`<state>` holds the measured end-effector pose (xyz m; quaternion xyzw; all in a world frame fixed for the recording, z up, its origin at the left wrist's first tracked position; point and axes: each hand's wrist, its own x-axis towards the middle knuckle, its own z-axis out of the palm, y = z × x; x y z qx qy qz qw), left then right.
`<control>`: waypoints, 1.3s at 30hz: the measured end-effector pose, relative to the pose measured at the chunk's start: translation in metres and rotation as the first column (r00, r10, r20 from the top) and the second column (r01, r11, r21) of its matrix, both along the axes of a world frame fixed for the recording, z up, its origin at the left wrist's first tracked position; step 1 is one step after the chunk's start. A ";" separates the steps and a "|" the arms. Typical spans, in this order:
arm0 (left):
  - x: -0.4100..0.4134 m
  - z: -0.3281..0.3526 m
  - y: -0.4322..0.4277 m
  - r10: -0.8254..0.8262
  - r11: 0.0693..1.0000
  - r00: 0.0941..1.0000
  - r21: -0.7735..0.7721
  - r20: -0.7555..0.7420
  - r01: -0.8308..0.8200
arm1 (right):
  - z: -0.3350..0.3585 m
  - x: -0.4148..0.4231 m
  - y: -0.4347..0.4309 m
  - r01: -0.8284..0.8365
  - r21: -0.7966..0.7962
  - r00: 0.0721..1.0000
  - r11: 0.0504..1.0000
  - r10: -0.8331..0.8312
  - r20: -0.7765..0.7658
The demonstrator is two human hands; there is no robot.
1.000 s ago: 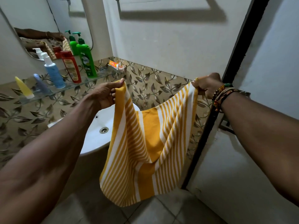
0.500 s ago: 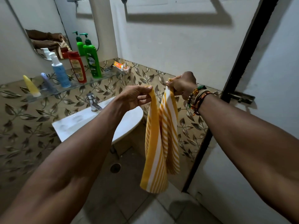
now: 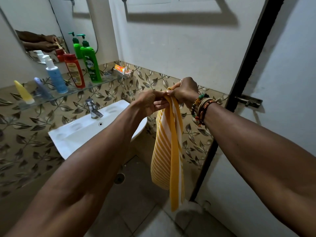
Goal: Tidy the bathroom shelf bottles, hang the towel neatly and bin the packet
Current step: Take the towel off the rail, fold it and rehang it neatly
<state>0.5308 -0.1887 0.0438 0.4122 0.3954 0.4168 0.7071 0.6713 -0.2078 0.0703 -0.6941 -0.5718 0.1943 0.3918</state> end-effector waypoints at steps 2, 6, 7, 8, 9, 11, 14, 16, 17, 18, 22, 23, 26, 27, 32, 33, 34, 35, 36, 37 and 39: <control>0.003 -0.001 0.000 0.009 1.000 1.000 -0.010 -0.007 -0.009 | -0.003 -0.001 -0.001 -0.001 -0.009 1.000 1.000 0.001 0.006; 0.006 0.000 0.003 0.041 0.999 0.997 -0.021 -0.072 -0.043 | -0.007 -0.002 -0.004 -0.070 -0.030 0.996 0.997 0.072 0.056; 0.007 0.001 0.005 0.043 0.999 0.995 -0.021 -0.086 -0.045 | -0.008 -0.001 -0.005 -0.099 -0.032 0.994 0.995 0.100 0.039; 0.007 0.002 0.006 0.041 0.999 0.995 -0.022 -0.092 -0.043 | -0.008 0.000 -0.006 -0.134 -0.036 0.991 0.990 0.134 0.020; 0.006 0.003 0.007 0.033 0.999 0.995 -0.025 -0.097 -0.036 | -0.010 0.001 -0.006 -0.166 -0.044 0.986 0.985 0.166 0.014; 0.006 0.006 0.008 -0.003 0.999 0.994 -0.044 -0.113 -0.002 | -0.015 0.001 -0.005 -0.163 -0.031 0.985 0.986 0.165 0.059; 0.005 0.006 0.008 -0.091 0.993 0.993 -0.083 -0.069 0.085 | -0.023 0.002 0.001 0.003 0.086 0.999 0.996 -0.007 0.045; 0.002 0.003 0.008 -0.118 0.992 0.988 -0.051 -0.103 0.113 | -0.028 0.005 0.004 0.008 0.102 0.998 0.995 -0.002 -0.056; 0.002 0.001 0.008 -0.098 0.994 0.979 0.025 -0.176 0.104 | -0.029 0.007 0.005 -0.025 0.098 0.994 0.995 0.035 -0.102; 0.001 -0.001 0.008 -0.038 0.986 0.961 0.144 -0.273 0.080 | -0.029 0.009 0.005 -0.064 0.096 0.986 0.993 0.078 -0.147; 0.000 -0.008 0.007 0.196 0.817 0.824 0.553 -0.531 0.162 | -0.021 0.016 0.004 -0.202 0.124 0.916 0.972 0.232 -0.328; 0.000 -0.009 0.007 0.197 0.774 0.802 0.592 -0.564 0.225 | -0.019 0.018 0.005 -0.246 0.113 0.890 0.963 0.271 -0.366; 0.000 -0.010 0.010 0.267 0.670 0.735 0.669 -0.623 0.323 | -0.012 0.027 0.009 -0.309 0.094 0.830 0.946 0.317 -0.459; -0.001 -0.011 0.011 0.296 0.654 0.724 0.685 -0.623 0.322 | -0.010 0.030 0.010 -0.297 0.102 0.819 0.949 0.308 -0.485; 0.000 -0.017 0.013 0.425 0.561 0.640 0.742 -0.640 0.368 | -0.002 0.039 0.013 -0.201 0.167 0.761 0.965 0.262 -0.594; 0.000 -0.018 0.013 0.427 0.548 0.630 0.740 -0.649 0.390 | 0.000 0.040 0.013 -0.190 0.177 0.748 0.966 0.259 -0.611; -0.001 -0.020 0.013 0.415 0.542 0.627 0.733 -0.659 0.411 | 0.002 0.042 0.013 -0.176 0.186 0.739 0.967 0.255 -0.624; -0.002 -0.021 0.014 0.391 0.549 0.629 0.719 -0.672 0.427 | 0.004 0.043 0.013 -0.161 0.193 0.734 0.968 0.249 -0.632; -0.003 -0.023 0.014 0.365 0.568 0.626 0.698 -0.689 0.436 | 0.005 0.045 0.013 -0.150 0.197 0.731 0.969 0.243 -0.638; -0.005 -0.026 0.015 0.346 0.594 0.612 0.671 -0.711 0.444 | 0.006 0.047 0.013 -0.141 0.198 0.727 0.970 0.238 -0.644; -0.007 -0.030 0.016 0.332 0.636 0.548 0.611 -0.768 0.472 | 0.008 0.051 0.012 -0.120 0.201 0.712 0.972 0.225 -0.665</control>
